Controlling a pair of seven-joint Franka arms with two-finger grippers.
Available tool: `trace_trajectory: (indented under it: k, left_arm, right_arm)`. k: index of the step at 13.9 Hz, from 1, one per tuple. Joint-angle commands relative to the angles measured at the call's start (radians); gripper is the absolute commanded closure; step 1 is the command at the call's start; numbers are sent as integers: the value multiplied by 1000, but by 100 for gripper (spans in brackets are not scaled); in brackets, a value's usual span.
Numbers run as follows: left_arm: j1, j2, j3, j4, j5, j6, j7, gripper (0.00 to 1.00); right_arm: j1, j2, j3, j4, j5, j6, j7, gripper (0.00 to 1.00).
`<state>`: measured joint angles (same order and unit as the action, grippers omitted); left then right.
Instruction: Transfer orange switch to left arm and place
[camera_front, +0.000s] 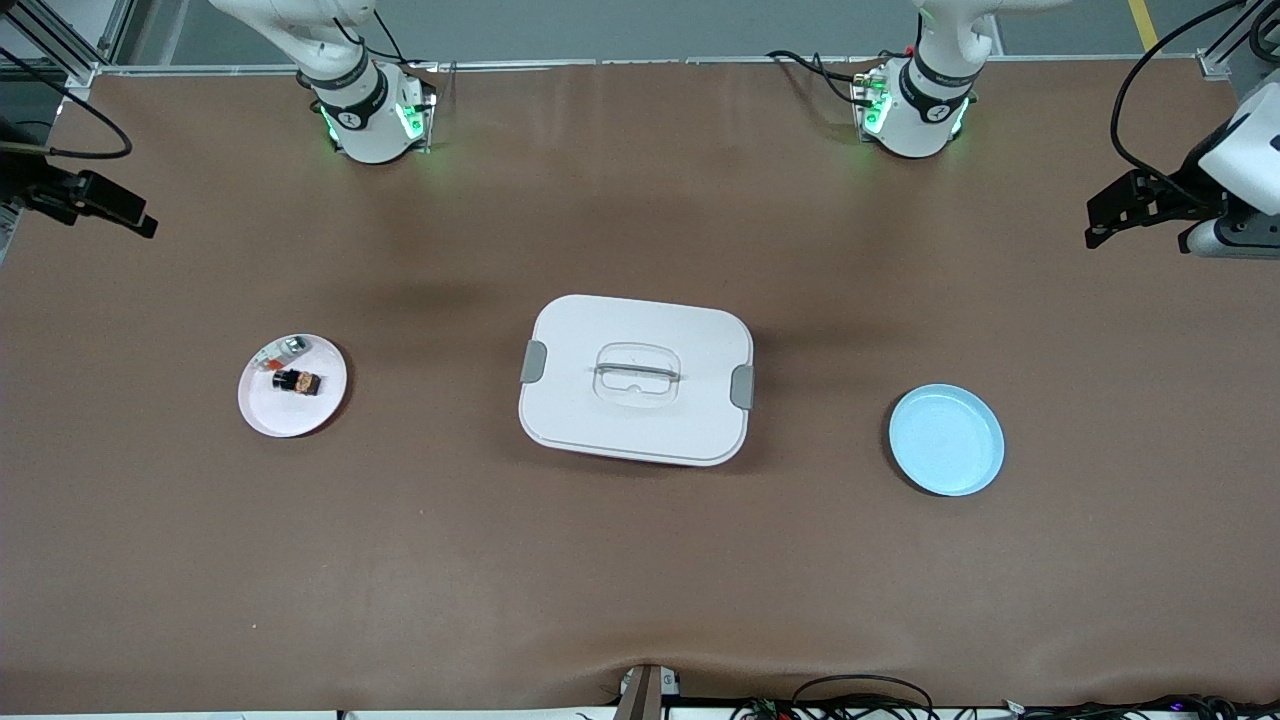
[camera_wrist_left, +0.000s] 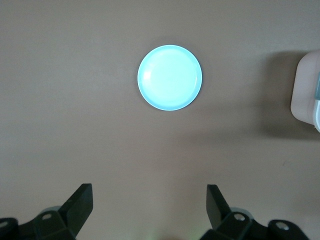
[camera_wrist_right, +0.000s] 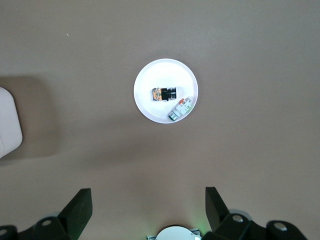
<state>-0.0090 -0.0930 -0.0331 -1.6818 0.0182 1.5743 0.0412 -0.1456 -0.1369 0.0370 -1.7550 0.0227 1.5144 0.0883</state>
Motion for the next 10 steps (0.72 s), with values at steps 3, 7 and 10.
trace_trajectory:
  k: [3, 7, 10]
  left_arm:
    - [1, 15, -1, 28, 8, -19, 16, 0]
    - [3, 13, -1, 28, 8, -19, 16, 0]
    - [3, 15, -1, 28, 8, -19, 17, 0]
  right_arm:
    - [-17, 74, 11, 20, -6, 7, -13, 0]
    - [-14, 109, 17, 40, -9, 9, -16, 0]
    - [-18, 198, 17, 95, -7, 4, -16, 0]
